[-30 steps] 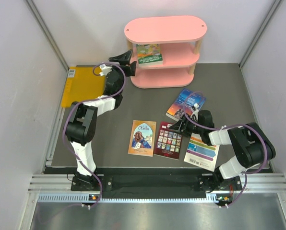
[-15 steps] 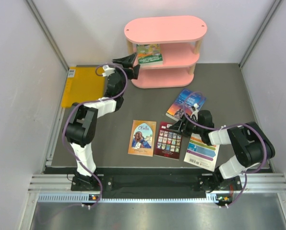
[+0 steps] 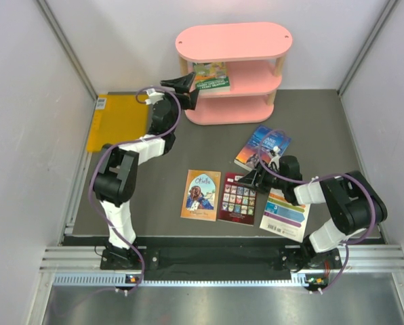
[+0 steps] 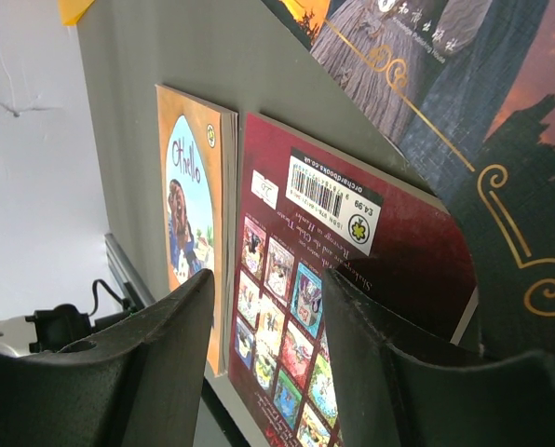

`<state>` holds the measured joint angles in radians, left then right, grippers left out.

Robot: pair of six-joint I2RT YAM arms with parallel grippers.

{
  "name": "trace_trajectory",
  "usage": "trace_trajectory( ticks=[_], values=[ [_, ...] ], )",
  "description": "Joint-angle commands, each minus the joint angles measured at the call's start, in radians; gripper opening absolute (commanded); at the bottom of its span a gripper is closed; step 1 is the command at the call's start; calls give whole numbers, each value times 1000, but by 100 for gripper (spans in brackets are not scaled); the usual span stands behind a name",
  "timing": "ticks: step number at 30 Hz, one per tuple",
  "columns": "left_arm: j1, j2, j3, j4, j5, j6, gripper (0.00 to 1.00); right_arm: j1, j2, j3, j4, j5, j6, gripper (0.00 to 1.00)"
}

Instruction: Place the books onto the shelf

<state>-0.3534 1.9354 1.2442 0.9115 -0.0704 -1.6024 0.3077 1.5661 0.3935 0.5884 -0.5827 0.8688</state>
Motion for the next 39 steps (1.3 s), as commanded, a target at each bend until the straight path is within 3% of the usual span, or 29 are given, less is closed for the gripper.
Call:
trace_trajectory(
  ticks=[1,10,18,39],
  values=[
    [-5,16,37,3,29,22,99,19,26,18,-1,-6,-11,50],
    [-16,3,-8,3,15,56,99,19,41,22,5,-14,-11,50],
    [-13,40,41,-10,-14,65,99,18,38,21,4,-17,-10,50],
    [63,39,60,9,-5,75,99,18,57,27,5,-26,-11,50]
  ],
)
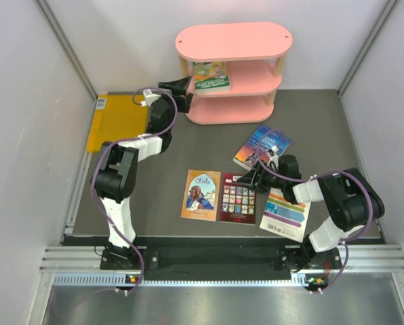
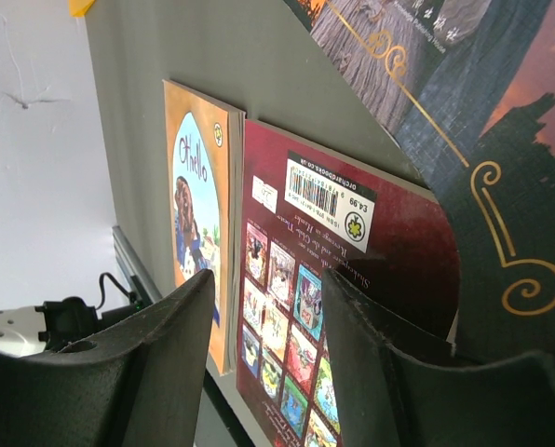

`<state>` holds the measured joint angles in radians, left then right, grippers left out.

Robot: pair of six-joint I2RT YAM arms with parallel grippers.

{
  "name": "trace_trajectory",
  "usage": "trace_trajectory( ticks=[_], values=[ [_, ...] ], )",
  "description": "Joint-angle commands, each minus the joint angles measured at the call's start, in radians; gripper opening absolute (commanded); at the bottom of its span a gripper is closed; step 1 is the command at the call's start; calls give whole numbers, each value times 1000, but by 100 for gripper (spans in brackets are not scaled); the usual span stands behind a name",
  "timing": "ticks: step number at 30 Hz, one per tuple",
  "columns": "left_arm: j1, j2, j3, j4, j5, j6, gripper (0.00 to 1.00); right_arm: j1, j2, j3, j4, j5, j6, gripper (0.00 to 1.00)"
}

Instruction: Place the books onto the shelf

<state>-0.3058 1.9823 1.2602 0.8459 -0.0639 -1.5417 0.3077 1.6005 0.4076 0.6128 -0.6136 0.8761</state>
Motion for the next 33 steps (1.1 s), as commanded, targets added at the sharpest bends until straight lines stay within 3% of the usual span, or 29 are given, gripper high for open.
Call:
trace_trajectory(
  ticks=[1,7,16,23,28,33],
  values=[
    [17,-8,44,71,-8,14,99,16,24,13,-19,5,-19,50],
    [24,-36,10,82,50,38,99,18,21,14,-19,3,-16,50],
    [42,-316,-408,87,177,244,99,18,-86,52,-180,44,-95,50],
    [21,-572,-452,-396,276,645,99,31,-229,117,-453,120,-244,50],
    [-4,-727,-461,-695,269,775,99,51,-316,178,-637,169,-293,50],
    [-12,-781,-455,-931,297,838,98,119,-337,226,-743,205,-292,50]
  ],
)
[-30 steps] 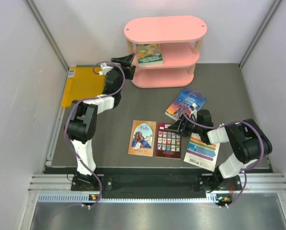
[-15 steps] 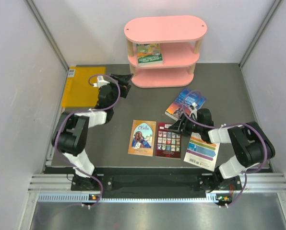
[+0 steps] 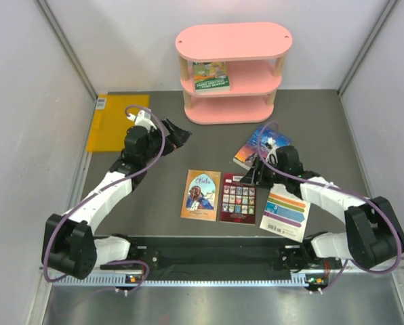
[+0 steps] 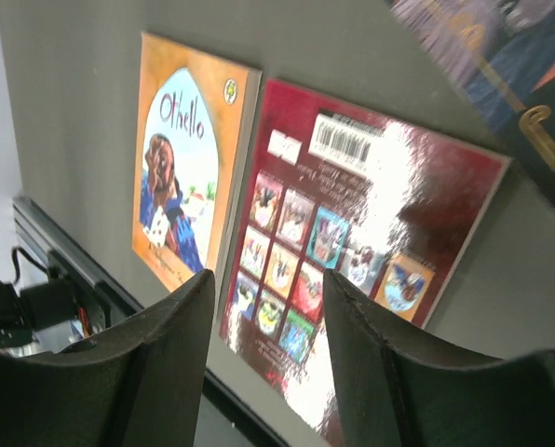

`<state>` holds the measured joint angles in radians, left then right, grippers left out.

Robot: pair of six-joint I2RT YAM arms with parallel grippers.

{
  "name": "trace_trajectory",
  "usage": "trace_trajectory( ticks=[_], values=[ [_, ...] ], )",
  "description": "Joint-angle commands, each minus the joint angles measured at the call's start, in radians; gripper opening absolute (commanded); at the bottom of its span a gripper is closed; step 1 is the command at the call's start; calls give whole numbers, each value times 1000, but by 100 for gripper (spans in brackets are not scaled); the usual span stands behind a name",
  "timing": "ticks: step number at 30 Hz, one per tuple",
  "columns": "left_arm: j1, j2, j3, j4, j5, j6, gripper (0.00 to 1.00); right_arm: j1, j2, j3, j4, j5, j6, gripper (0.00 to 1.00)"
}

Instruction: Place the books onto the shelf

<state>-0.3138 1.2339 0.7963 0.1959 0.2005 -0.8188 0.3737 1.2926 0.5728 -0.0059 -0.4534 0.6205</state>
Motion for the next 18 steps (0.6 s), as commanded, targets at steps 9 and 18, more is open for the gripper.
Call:
trace_trajectory(
  ticks=[9,18],
  values=[
    [-34,2,-8,-567,39,165,8,185,69,105,-94,61,51,49],
    [-154,156,79,-725,-44,267,0,287,230,188,56,9,157,49]
  ],
)
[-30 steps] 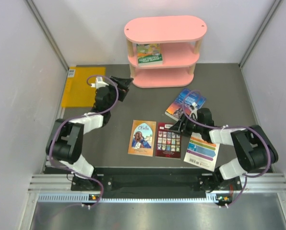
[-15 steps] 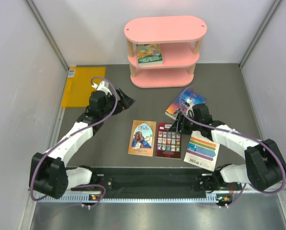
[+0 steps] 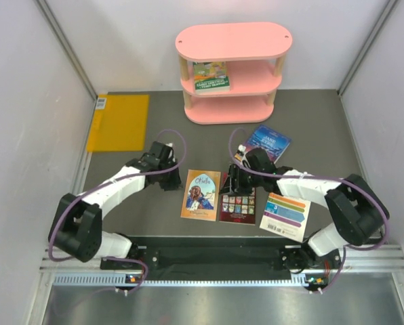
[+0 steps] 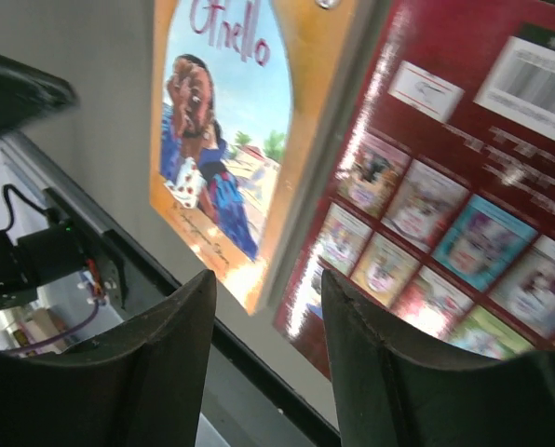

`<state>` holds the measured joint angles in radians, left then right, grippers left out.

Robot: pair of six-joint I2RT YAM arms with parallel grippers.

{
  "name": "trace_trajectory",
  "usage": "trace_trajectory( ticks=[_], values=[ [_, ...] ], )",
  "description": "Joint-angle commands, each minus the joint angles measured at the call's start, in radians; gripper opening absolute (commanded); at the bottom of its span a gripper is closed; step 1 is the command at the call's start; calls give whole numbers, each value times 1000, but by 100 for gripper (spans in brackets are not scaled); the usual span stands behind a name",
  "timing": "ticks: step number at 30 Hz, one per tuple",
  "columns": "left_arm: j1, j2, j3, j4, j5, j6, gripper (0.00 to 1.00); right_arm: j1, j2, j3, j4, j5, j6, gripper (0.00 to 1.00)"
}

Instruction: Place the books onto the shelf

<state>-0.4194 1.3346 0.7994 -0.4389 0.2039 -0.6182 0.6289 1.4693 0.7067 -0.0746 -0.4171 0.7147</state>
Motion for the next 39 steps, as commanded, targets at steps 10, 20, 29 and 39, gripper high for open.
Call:
trace_trajectory(
  ticks=[10,20,29,39],
  values=[
    [-219,186,138,-136,-179,46,0,78,183,125,171,-17,95,49],
    [-248,301,153,-195,-273,-9,0,117,221,191,84,56,66,48],
    [-254,348,159,-202,-288,-6,0,135,180,221,-96,205,46,48],
    [-265,351,152,-185,-273,-11,0,140,249,203,-8,158,63,48]
  ],
)
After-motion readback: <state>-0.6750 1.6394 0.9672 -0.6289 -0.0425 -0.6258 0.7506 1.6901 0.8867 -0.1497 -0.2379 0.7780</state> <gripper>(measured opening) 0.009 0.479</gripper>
